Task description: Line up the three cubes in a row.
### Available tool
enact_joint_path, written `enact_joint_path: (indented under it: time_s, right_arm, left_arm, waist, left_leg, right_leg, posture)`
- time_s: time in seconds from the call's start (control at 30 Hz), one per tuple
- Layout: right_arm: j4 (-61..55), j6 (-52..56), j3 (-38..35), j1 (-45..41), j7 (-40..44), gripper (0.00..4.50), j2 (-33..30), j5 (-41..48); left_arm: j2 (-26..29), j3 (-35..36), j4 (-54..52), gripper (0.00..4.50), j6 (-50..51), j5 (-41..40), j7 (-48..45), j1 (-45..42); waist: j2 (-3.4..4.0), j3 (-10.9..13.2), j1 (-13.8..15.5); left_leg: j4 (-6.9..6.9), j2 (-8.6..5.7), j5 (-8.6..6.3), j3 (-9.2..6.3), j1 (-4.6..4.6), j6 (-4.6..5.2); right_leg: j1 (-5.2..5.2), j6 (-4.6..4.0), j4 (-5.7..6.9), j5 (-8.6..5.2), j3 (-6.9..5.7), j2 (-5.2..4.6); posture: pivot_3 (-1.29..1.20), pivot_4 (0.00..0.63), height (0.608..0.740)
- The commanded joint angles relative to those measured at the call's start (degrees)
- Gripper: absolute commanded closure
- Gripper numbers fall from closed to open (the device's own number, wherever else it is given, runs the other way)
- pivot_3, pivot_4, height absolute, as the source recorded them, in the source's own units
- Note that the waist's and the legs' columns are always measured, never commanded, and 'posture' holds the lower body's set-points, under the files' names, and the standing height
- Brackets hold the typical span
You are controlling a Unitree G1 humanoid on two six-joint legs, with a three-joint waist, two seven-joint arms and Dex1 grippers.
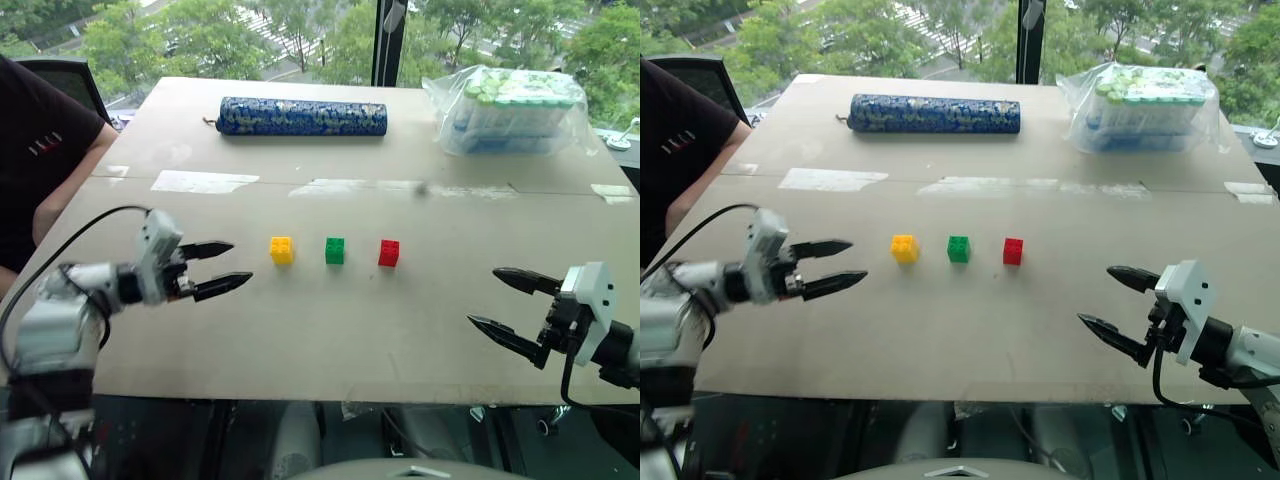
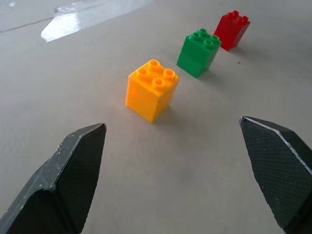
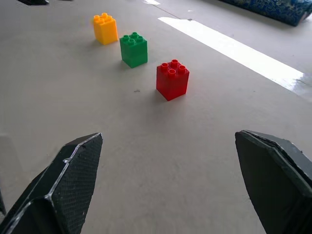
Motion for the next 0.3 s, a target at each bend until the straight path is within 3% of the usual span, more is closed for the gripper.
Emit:
enact_joint_path:
  time_s: [0.03,0.17,0.3]
  right_arm:
    - [2.68,-2.82,-3.05,1.49,1.61,0.00,0.35,-0.96]
    - [6.03,-4.85,-4.22,4.79,3.38,0.00,0.27,-3.13]
    - [6.85,-5.55,-4.92,5.92,3.87,0.00,0.13,-3.78]
  left_arm:
    - [-4.65,6.28,-10.82,0.01,1.70,-2.69,6.93,10.17]
    - [-8.15,8.30,-15.37,0.01,0.64,-3.76,10.11,18.33]
    - [-8.81,6.60,-17.04,0.01,-0.51,-4.17,12.37,19.24]
  waist:
    - [0.00,-0.02,0.02]
    - [-0.09,0.00,0.97]
    - [-0.02,-0.02,1.32]
  left_leg:
    - [0.00,0.00,0.00,0.01,0.12,0.00]
    - [-0.04,-0.02,-0.01,-0.01,0.67,-0.01]
    - [-0.05,-0.02,-0.01,0.02,0.69,-0.01]
  right_leg:
    - [0.11,0.00,-0.02,-0.01,0.01,0.00]
    - [0.56,-0.06,-0.06,-0.29,0.07,0.02]
    - [0.54,-0.11,-0.07,-0.33,0.26,0.00]
  posture:
    - [0.00,0.150,0.740]
    - [0.00,0.150,0.740]
    - [0.00,0.150,0.740]
